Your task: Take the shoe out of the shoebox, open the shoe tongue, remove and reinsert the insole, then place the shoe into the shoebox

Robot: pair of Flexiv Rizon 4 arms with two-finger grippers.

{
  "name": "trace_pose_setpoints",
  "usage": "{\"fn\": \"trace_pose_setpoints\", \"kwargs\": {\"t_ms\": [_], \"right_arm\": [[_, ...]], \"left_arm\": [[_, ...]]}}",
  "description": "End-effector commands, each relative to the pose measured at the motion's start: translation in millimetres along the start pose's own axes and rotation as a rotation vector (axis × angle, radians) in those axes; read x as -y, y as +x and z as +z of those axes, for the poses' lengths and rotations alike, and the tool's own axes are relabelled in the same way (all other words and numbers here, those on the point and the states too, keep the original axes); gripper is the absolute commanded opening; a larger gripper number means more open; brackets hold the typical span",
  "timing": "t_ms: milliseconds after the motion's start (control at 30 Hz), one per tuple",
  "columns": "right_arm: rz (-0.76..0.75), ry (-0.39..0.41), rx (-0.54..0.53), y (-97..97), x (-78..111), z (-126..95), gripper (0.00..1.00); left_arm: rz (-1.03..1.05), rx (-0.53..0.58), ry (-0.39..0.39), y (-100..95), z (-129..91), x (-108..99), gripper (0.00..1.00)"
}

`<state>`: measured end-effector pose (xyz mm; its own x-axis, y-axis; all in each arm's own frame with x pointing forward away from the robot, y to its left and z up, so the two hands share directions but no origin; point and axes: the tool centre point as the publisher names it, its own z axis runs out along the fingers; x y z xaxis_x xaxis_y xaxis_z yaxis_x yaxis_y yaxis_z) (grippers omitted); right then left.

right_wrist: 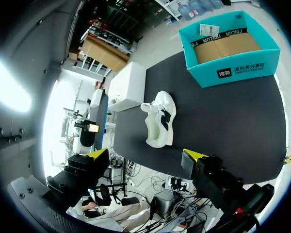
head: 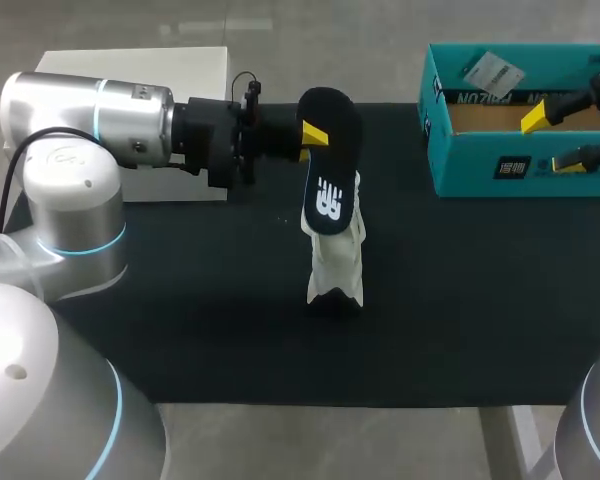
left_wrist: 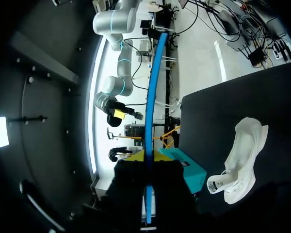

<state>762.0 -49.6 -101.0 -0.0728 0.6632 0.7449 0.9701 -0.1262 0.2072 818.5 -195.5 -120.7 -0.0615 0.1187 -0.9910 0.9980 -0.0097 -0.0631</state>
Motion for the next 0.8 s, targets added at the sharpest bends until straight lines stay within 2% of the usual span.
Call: {"fn": "trace_pose_setpoints", "kwargs": {"t_ms": [33, 133, 333, 400, 600, 733, 800], "right_arm": [[0.004, 0.013, 0.004, -1.2, 1.8, -1.6, 1.0], [0.008, 0.013, 0.008, -2.5, 3.8, -3.0, 1.0], [0.024, -0.083, 0.014, -6.6, -2.1, -7.2, 1.0], [0.03, -0.087, 0.023, -8.9, -5.2, -4.9, 1.0], [0.055, -0.044, 0.031, -13.8, -2.8, 0.0, 1.0], [0.075, 0.038, 0.03, -18.5, 5.4, 3.8, 1.0], [0.089, 0.045, 0.052, -19.9, 6.9, 5.0, 1.0]], "left_arm": [[0.001, -0.001, -0.002, -0.5, -0.8, 1.6, 0.0], [0.001, 0.001, -0.005, -0.2, -1.1, 2.0, 0.0], [-0.003, 0.002, -0.011, 1.7, -2.9, 4.8, 0.0], [-0.005, 0.002, -0.012, 2.2, -3.5, 5.8, 0.0], [-0.007, 0.001, -0.013, 2.7, -4.8, 6.9, 0.0], [-0.006, 0.001, -0.014, 2.8, -5.2, 6.5, 0.0], [-0.006, 0.0, -0.015, 2.5, -5.2, 6.4, 0.0]]}}
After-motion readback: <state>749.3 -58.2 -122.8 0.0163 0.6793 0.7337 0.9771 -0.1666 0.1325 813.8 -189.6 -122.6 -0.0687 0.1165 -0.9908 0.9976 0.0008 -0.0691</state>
